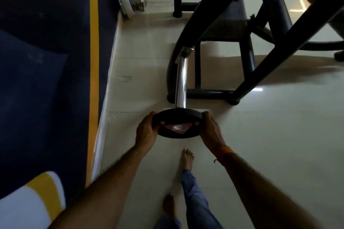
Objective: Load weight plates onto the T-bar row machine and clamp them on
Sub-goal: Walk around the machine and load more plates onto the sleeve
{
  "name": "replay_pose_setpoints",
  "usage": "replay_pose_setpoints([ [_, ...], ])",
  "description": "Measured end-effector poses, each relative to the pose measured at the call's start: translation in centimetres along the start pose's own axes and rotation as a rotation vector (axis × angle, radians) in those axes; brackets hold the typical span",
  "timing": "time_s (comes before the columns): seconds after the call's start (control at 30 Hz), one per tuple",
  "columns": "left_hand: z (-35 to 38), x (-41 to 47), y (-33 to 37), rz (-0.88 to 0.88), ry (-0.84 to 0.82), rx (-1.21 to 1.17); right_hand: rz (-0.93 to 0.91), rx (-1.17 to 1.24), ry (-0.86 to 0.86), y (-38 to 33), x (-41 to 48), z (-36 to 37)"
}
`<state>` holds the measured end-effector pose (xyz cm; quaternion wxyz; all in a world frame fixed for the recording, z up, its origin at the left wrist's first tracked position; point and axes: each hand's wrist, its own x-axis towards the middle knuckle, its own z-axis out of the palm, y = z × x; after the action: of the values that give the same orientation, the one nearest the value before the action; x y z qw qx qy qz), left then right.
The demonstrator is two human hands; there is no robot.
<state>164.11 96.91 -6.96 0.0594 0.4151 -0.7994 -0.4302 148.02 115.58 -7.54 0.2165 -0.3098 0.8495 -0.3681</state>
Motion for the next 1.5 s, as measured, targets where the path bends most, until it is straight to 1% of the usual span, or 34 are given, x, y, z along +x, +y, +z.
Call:
replay_pose_setpoints([
  [0.1, -1.5, -6.3, 0.2, 0.012, 0.013, 0.139, 0.086, -0.083, 0.026, -1.5, -6.8, -0.2],
  [0.2, -3.5, -11.5, 3.0, 0.075, 0.041, 0.250, 0.093, -0.040, 0.091, -3.5, -12.3, -2.4],
  [0.3, -4.9, -15.2, 7.2, 0.150, 0.098, 0.232, 0.067, 0.115, 0.151, -5.8, -15.9, -6.1],
  [0.47, -5.0, -19.6, 15.5, 0.305, 0.182, 0.134, -0.019, 0.286, 0.348, -8.5, -19.7, -14.6],
  [0.57, -4.0, -22.0, 20.7, 0.385, 0.256, 0.103, -0.090, 0.354, 0.466, -9.3, -21.4, -19.9],
  [0.67, -2.5, -24.6, 26.3, 0.471, 0.331, 0.078, -0.125, 0.405, 0.546, -8.7, -22.8, -25.0],
  [0.8, 1.7, -27.6, 34.5, 0.511, 0.343, 0.066, -0.184, 0.427, 0.637, -5.9, -25.1, -33.3],
  [0.9, 6.2, -29.4, 40.6, 0.559, 0.321, 0.049, -0.206, 0.450, 0.680, -3.0, -26.9, -40.5],
  [1.07, 13.3, -30.3, 49.3, 0.581, 0.298, 0.012, -0.206, 0.418, 0.730, 1.4, -27.5, -51.3],
  [1.2, 16.2, -30.6, 54.4, 0.605, 0.331, 0.015, -0.231, 0.432, 0.704, 3.1, -26.5, -56.9],
  [1.33, 16.8, -29.5, 57.6, 0.601, 0.389, 0.051, -0.257, 0.477, 0.640, 3.7, -24.2, -59.8],
  [1.5, 17.0, -27.6, 58.8, 0.573, 0.436, 0.074, -0.280, 0.500, 0.582, 4.0, -21.1, -60.7],
])
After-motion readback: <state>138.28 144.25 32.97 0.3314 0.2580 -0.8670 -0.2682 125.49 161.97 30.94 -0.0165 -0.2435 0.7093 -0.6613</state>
